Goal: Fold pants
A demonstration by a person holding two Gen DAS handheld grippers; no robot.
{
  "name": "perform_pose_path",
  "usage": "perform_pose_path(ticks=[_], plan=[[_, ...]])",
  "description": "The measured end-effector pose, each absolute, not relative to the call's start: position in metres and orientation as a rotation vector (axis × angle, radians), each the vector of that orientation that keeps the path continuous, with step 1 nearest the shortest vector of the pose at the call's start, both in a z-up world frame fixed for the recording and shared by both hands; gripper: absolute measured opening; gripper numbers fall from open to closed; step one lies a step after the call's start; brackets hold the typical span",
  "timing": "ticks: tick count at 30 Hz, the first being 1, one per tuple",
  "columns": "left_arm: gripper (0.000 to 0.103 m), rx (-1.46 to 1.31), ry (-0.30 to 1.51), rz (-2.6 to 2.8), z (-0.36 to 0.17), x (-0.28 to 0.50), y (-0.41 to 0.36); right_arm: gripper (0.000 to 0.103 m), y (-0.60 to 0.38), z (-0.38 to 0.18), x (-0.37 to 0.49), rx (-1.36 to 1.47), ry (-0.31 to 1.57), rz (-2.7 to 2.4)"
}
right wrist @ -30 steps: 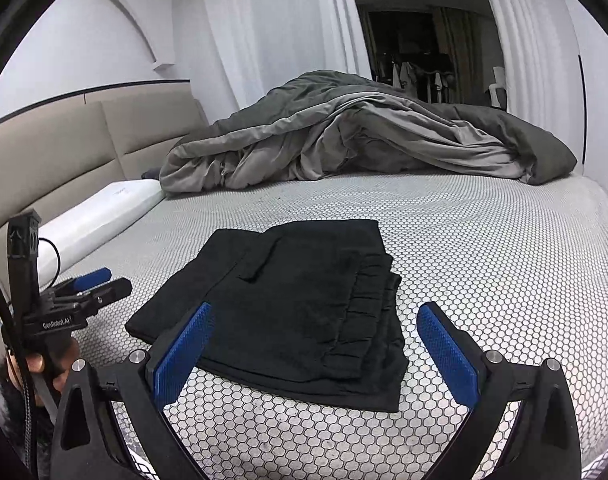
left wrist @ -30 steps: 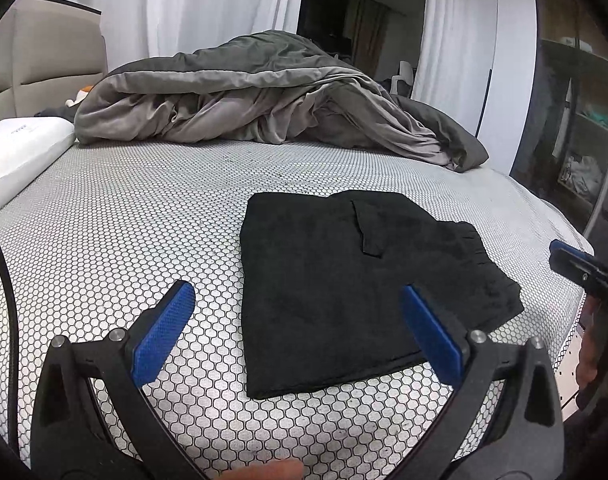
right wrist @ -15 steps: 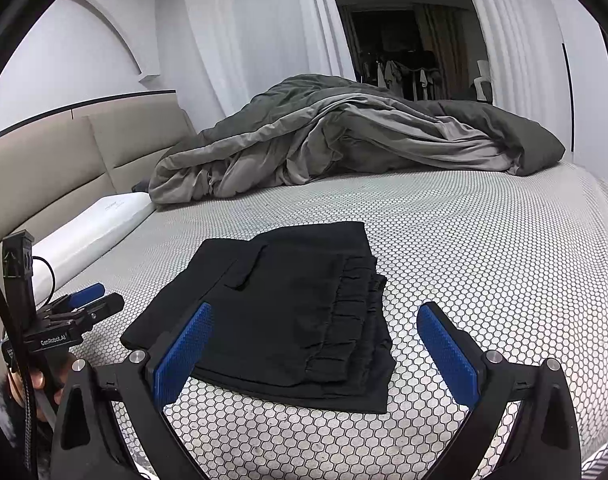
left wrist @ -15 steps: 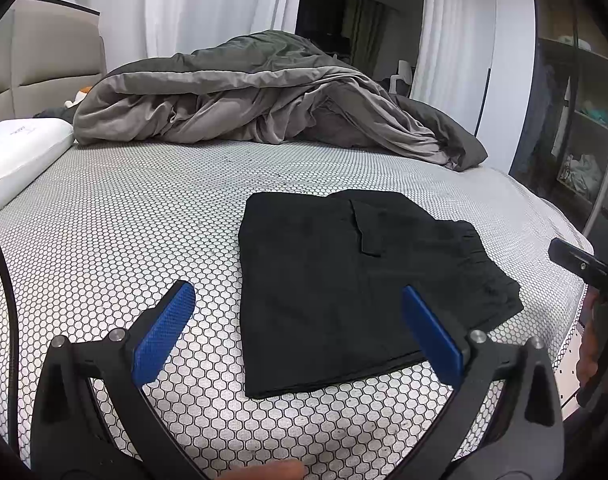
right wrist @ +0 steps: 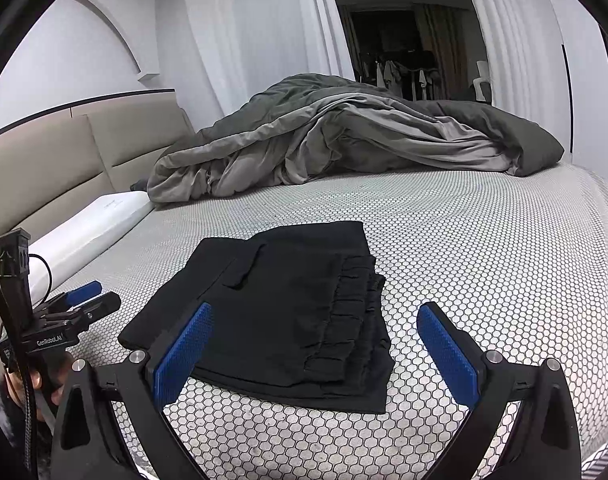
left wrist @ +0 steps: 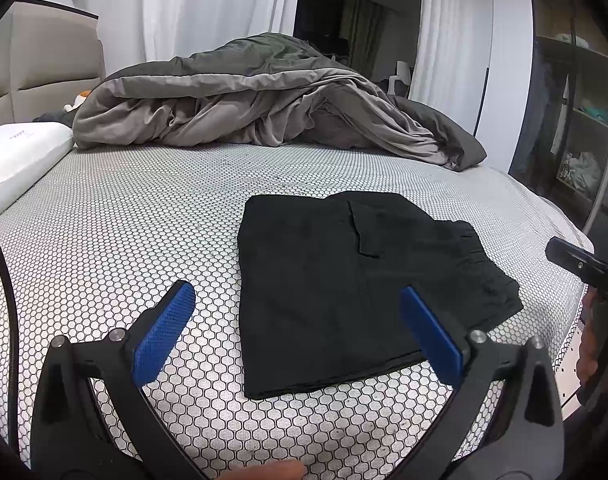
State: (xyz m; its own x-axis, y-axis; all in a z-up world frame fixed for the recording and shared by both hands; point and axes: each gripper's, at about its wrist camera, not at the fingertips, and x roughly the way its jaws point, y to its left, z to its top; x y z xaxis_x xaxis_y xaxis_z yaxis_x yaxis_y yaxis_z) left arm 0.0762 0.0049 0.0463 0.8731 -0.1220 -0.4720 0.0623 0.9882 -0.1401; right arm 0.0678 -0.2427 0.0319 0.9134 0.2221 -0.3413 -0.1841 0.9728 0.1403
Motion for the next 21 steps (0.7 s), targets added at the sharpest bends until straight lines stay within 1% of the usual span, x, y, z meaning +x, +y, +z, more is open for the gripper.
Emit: perform_pose_path(ticks=[21], plan=[[0.102,-0.116,0.496,-0.093,0.0472,0.0744,0.0042,0.103,-0.2444,0.0303,0.0688,0.085,0.372,0.21]])
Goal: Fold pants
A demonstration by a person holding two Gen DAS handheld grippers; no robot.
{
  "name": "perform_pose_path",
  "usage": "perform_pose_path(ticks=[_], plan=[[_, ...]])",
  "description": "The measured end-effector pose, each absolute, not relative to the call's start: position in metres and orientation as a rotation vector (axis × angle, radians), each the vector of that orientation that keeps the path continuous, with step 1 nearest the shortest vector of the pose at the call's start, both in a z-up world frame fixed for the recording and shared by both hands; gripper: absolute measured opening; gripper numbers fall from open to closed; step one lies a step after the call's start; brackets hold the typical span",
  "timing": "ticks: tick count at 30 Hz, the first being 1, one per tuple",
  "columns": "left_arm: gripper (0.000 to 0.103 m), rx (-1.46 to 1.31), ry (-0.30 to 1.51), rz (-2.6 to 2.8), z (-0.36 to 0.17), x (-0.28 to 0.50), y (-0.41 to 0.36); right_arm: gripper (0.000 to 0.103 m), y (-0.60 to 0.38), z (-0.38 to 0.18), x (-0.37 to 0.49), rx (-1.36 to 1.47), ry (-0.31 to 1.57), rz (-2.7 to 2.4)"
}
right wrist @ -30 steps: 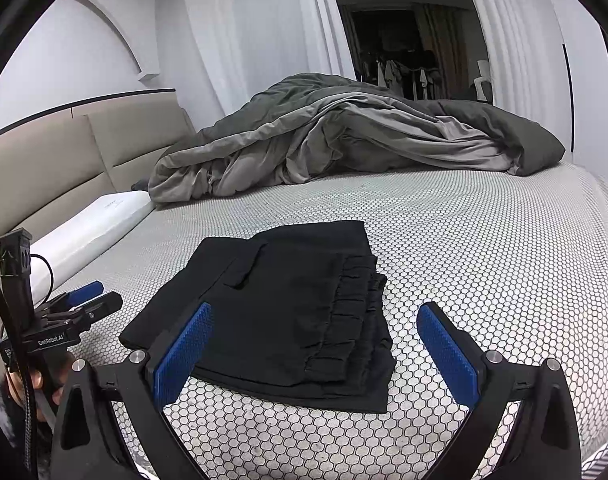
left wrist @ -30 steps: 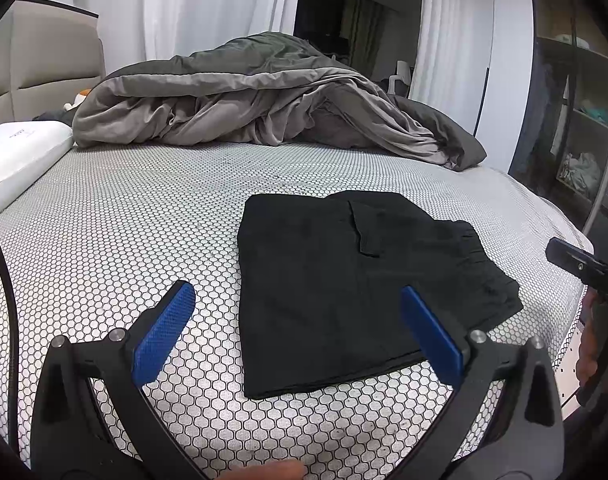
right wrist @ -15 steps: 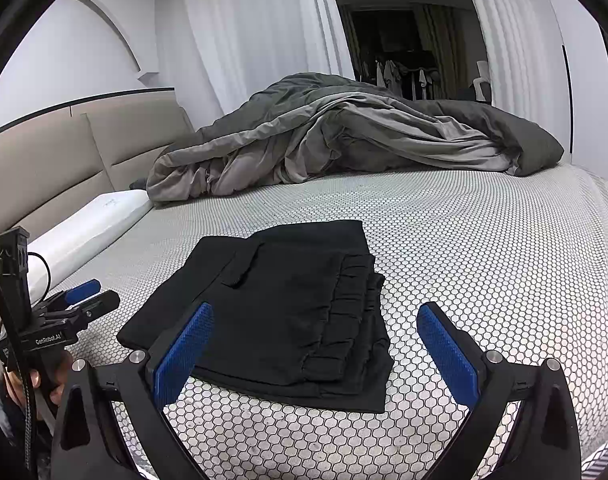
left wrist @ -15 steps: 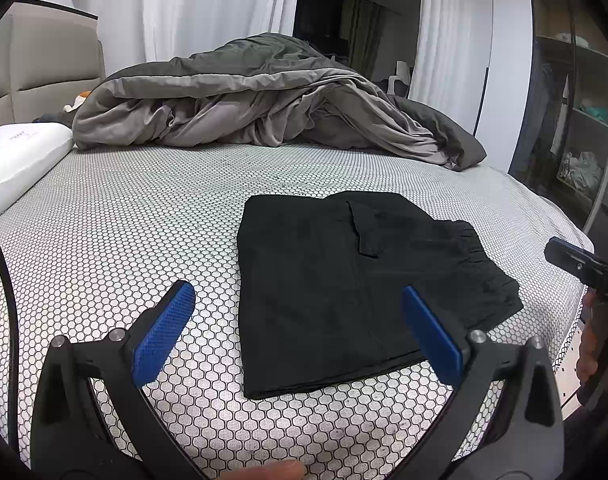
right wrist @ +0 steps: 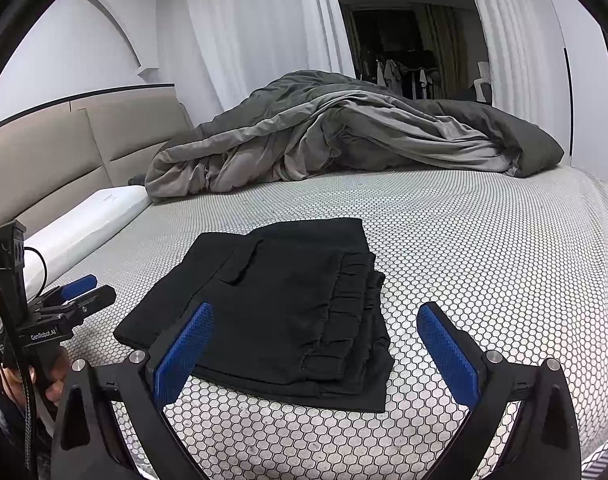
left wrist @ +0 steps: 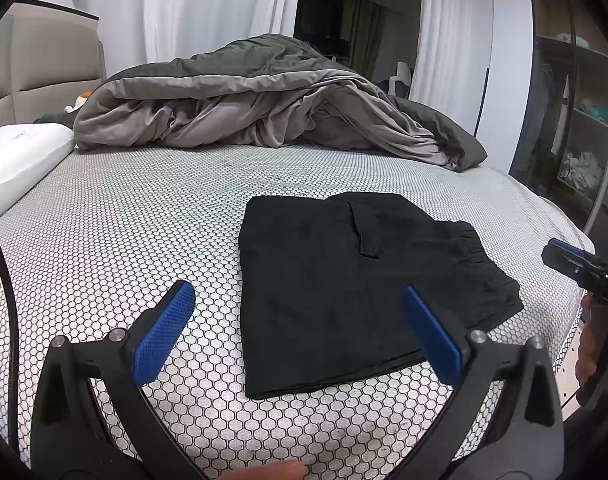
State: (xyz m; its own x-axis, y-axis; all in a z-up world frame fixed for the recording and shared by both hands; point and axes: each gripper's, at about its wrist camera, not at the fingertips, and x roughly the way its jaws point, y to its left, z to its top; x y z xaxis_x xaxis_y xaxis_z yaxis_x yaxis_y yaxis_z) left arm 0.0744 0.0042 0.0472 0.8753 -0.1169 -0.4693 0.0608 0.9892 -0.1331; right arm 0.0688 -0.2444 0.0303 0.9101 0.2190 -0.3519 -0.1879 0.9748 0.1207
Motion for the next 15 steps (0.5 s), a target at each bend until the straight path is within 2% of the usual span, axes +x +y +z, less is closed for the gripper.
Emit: perform_pose_path(ticks=[15], plan=[[0.102,-0.121,0.5,-0.077,0.047,0.0732,0.0088,0.103,-0.2392,0.0275,0.0738,0.058,0.382,0.215]])
